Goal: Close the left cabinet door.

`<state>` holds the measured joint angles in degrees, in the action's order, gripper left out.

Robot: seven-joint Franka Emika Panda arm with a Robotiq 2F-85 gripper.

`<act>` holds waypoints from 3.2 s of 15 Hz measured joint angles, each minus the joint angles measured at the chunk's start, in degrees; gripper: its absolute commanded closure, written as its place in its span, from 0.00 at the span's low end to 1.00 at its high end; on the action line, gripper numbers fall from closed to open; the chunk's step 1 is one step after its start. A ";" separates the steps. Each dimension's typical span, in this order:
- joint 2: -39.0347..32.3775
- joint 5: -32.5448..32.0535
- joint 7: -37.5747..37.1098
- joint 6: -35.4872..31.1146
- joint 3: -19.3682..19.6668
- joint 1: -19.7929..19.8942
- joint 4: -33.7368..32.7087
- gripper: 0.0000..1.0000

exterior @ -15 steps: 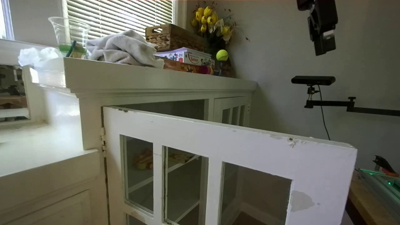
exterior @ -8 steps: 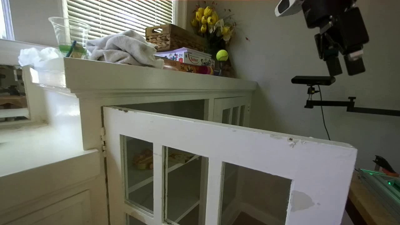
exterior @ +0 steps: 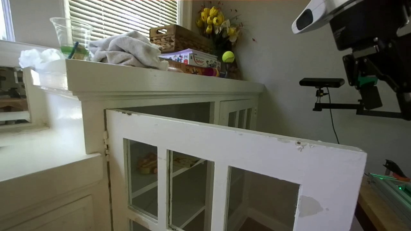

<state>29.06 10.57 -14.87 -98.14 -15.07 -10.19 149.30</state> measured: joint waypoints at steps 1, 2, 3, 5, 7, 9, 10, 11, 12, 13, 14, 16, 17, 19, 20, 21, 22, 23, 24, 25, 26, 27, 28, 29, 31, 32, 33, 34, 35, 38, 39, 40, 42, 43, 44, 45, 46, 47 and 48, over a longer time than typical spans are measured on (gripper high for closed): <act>-0.66 0.57 -0.89 -1.18 -0.54 -0.42 -0.02 0.00; -1.42 1.23 -1.71 -2.43 -0.98 -0.74 -0.14 0.00; -2.31 2.04 -2.55 -3.52 -1.37 -0.99 -0.40 0.00; -4.44 3.34 -4.37 -5.44 -2.08 -1.43 -1.48 0.00; -6.96 3.86 -6.18 -7.52 -2.74 -1.54 -3.12 0.00; -9.60 3.93 -8.28 -10.81 -3.17 -1.54 -4.74 0.00; -10.82 3.93 -9.18 -12.76 -3.33 -1.54 -5.38 0.00; -11.98 3.93 -9.98 -14.71 -3.51 -1.54 -5.86 0.00; -13.07 3.92 -10.47 -16.51 -3.69 -1.55 -6.23 0.00; -14.12 3.92 -10.58 -18.07 -3.82 -1.59 -6.48 0.00; -15.06 3.83 -10.58 -19.65 -3.90 -1.66 -6.59 0.00; -16.62 3.33 -10.58 -22.35 -3.99 -1.86 -6.62 0.00; -17.20 2.70 -10.58 -23.40 -4.04 -1.97 -6.62 0.00; -17.92 0.51 -10.58 -24.63 -4.26 -2.04 -6.70 0.00; -18.12 -1.54 -10.60 -24.88 -4.42 -2.04 -6.76 0.00; -18.20 -4.09 -10.74 -25.00 -4.59 -2.04 -6.81 0.00; -18.20 -6.84 -11.03 -25.04 -4.81 -2.04 -6.90 0.00; -18.19 -9.51 -11.53 -25.04 -5.09 -2.04 -6.99 0.00; -18.20 -12.01 -12.17 -25.04 -5.35 -2.04 -7.00 0.00; -18.20 -14.38 -12.80 -25.04 -5.59 -2.04 -7.00 0.00; -18.19 -16.50 -13.38 -25.04 -5.79 -2.04 -7.00 0.00; -18.19 -18.19 -13.97 -25.04 -6.00 -2.05 -7.01 0.00; -18.19 -19.91 -14.53 -25.04 -6.11 -2.05 -7.01 0.00; -18.19 -21.61 -14.95 -25.03 -6.12 -2.03 -7.01 0.00; -18.19 -25.10 -15.70 -24.99 -6.10 -1.90 -7.01 0.00; -18.19 -26.62 -16.07 -24.85 -6.01 -1.79 -7.01 0.00; -18.19 -27.67 -16.15 -24.74 -5.79 -1.58 -7.00 0.00; -18.19 -28.00 -16.15 -24.60 -5.44 -1.26 -6.98 0.00; -18.22 -28.06 -16.11 -24.53 -4.91 -0.96 -6.93 0.00; -18.43 -28.65 -15.92 -24.52 -3.25 0.14 -6.78 0.00; -18.47 -28.97 -15.83 -24.52 -2.72 0.51 -6.78 0.00; -18.49 -29.31 -15.64 -24.52 -2.20 0.86 -6.78 0.00; -18.52 -29.90 -14.72 -24.52 -1.12 1.65 -6.79 0.00; -18.55 -29.96 -13.93 -24.52 -0.47 2.08 -6.79 0.00; -18.61 -30.04 -13.06 -24.53 0.24 2.53 -6.81 0.00; -18.71 -30.06 -12.00 -24.55 1.01 2.98 -6.85 0.00; -18.92 -30.07 -10.83 -24.62 1.80 3.50 -6.95 0.00; -19.17 -30.11 -9.61 -24.80 2.60 4.01 -7.03 0.00; -19.45 -30.22 -8.41 -24.98 3.39 4.54 -7.09 0.00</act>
<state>9.61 -19.64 -23.28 -123.11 -11.69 -5.65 142.21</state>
